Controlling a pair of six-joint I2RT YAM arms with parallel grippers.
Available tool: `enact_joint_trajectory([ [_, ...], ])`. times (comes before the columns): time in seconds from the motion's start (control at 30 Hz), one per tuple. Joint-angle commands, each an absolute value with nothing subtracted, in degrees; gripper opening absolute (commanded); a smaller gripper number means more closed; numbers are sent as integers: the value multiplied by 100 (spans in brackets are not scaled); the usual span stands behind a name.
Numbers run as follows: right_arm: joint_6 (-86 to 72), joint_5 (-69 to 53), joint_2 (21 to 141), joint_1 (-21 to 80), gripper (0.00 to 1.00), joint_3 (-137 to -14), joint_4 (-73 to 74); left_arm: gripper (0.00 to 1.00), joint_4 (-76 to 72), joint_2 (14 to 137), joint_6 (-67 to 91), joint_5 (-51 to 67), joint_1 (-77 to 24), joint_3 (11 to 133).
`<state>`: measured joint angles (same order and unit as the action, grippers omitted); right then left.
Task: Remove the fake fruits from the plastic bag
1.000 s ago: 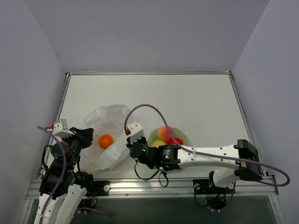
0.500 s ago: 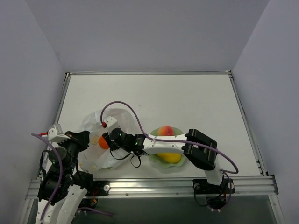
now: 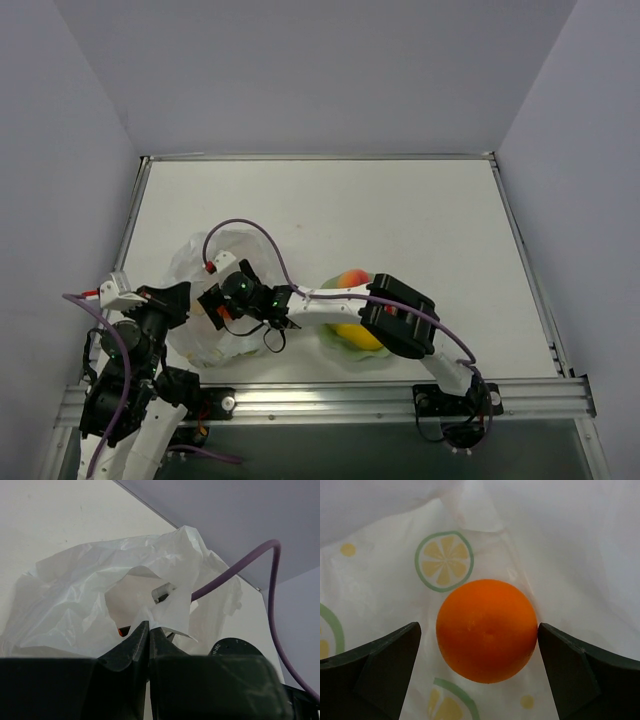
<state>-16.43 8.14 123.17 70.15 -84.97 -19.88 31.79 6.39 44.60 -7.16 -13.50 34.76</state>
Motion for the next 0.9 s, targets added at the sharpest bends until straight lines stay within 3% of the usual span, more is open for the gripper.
enact_joint_trajectory([
  [0.0, -1679, 888, 12471, 6979, 97, -8657, -1951, 2, 3348, 554, 4439, -765, -1371, 3612],
  [0.17, -1731, 993, 12306, 6987, 77, -8543, -2222, 2, 3349, 536, 4482, -730, -1371, 3533],
  [0.2, -1723, 1028, 12218, 6996, 67, -8430, -2319, 2, 3349, 527, 4500, -729, -1371, 3516],
  [0.27, -1670, 1116, 11894, 7022, 59, -8306, -2600, 3, 3340, 492, 4517, -729, -1371, 3489],
  [0.67, -1573, 685, 9855, 7137, 55, -6875, -3639, 2, 2840, 940, 4333, -808, -1371, 3515],
  [0.87, -1634, 1791, 8302, 7242, 55, -5768, -2937, 2, 2224, 1546, 4175, -870, -1371, 3665],
])
